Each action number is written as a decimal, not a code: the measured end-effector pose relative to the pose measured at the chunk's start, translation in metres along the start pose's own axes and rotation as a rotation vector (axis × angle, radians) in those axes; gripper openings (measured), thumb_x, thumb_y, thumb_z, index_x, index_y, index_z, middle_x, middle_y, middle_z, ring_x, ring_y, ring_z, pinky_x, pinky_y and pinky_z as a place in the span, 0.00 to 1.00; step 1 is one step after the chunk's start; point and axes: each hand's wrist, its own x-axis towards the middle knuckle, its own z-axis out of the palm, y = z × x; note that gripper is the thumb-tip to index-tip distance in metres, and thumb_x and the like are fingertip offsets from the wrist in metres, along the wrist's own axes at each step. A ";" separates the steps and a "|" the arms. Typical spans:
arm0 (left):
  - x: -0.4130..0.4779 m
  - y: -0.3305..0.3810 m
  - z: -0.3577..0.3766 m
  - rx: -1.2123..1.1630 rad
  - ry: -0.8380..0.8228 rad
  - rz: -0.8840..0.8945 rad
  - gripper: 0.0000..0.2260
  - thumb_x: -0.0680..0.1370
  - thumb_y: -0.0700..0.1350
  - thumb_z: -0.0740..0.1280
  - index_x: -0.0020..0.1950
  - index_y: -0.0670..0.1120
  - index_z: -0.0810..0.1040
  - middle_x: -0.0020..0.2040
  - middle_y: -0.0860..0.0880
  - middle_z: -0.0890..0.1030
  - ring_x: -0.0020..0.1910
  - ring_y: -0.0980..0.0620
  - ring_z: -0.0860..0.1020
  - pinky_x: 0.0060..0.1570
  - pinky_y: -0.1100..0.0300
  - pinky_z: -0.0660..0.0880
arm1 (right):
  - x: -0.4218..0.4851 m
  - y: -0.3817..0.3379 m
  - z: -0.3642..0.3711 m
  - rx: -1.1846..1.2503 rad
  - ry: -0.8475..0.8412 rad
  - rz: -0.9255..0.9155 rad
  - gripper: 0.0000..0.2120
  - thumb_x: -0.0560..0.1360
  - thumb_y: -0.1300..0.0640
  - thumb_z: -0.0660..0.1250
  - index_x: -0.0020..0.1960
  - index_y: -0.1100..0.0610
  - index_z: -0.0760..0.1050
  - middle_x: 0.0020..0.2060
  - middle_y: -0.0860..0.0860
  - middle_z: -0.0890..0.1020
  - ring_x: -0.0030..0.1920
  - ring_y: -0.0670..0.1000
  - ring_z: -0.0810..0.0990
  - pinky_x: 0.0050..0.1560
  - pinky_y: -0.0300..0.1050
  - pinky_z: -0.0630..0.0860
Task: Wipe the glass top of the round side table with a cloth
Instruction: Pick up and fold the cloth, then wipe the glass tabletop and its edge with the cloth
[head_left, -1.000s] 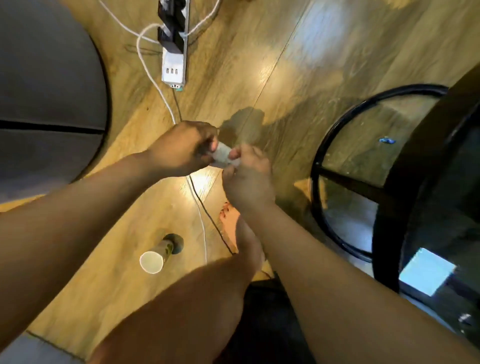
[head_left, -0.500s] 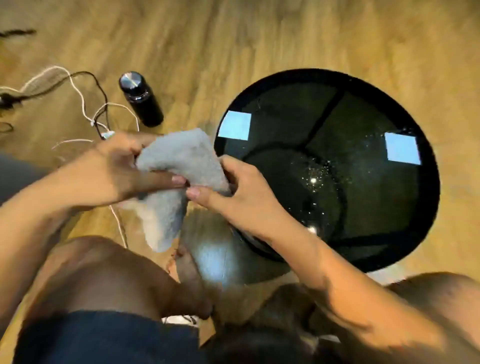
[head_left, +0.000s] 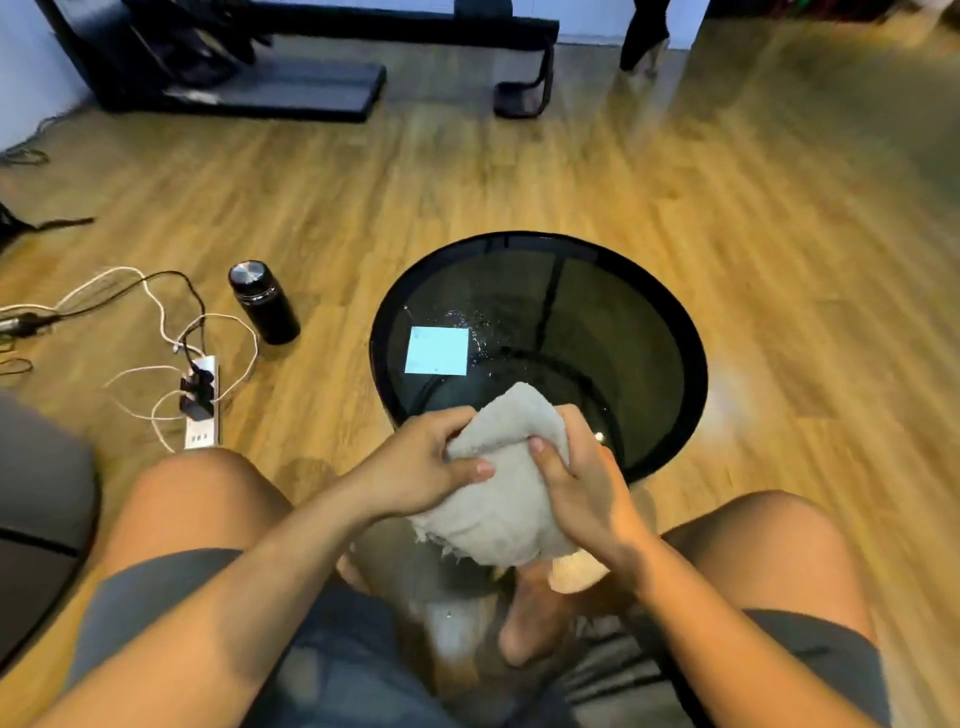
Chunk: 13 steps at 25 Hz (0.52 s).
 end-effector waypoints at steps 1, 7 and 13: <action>0.008 0.005 0.004 0.021 0.047 0.007 0.09 0.73 0.48 0.73 0.51 0.48 0.79 0.46 0.49 0.83 0.48 0.48 0.82 0.48 0.46 0.78 | 0.006 0.001 -0.006 -0.015 0.033 -0.017 0.02 0.81 0.56 0.61 0.54 0.53 0.70 0.44 0.41 0.78 0.46 0.37 0.77 0.41 0.33 0.71; 0.059 -0.029 0.014 0.326 0.238 -0.095 0.18 0.78 0.56 0.68 0.65 0.51 0.73 0.61 0.51 0.79 0.59 0.49 0.77 0.61 0.50 0.73 | 0.064 0.047 -0.048 -0.451 -0.002 0.230 0.21 0.79 0.47 0.63 0.69 0.53 0.66 0.61 0.56 0.76 0.62 0.58 0.74 0.55 0.48 0.70; 0.098 -0.097 0.017 0.749 0.227 -0.150 0.31 0.79 0.64 0.45 0.78 0.50 0.61 0.81 0.47 0.57 0.81 0.48 0.49 0.75 0.37 0.37 | 0.035 0.088 0.037 -0.941 -0.138 0.144 0.33 0.79 0.35 0.46 0.80 0.48 0.51 0.80 0.60 0.49 0.79 0.64 0.41 0.75 0.64 0.37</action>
